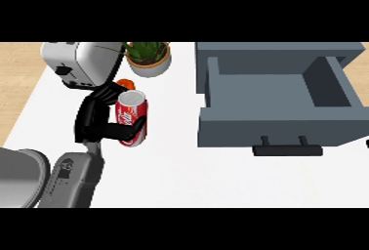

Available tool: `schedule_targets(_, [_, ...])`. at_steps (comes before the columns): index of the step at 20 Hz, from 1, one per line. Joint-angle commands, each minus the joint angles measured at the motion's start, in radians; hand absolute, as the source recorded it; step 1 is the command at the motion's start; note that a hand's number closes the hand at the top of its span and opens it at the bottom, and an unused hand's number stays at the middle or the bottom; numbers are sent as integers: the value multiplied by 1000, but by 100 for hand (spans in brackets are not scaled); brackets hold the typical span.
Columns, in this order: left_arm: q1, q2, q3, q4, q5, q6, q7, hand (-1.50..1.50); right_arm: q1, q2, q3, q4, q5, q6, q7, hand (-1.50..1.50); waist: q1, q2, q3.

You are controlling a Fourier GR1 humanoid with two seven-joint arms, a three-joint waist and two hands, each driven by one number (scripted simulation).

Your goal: Pick up the can, place it into the drawer and close the drawer

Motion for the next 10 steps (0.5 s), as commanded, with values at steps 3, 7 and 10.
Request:
schedule_targets(3, [-47,-43,-145,-122,-42,130,133,150,4,18,21,-77,15,-13,58,-150,-1,0,0])
schedule_targets(7, [-247,-17,-89,-129,-42,91,315,150,-54,-9,-17,49,15,2,-3,-150,2,1,0])
schedule_targets(10, [-302,-45,-195,-92,-62,209,342,150,10,8,-9,-35,4,10,20,-150,-7,1,0])
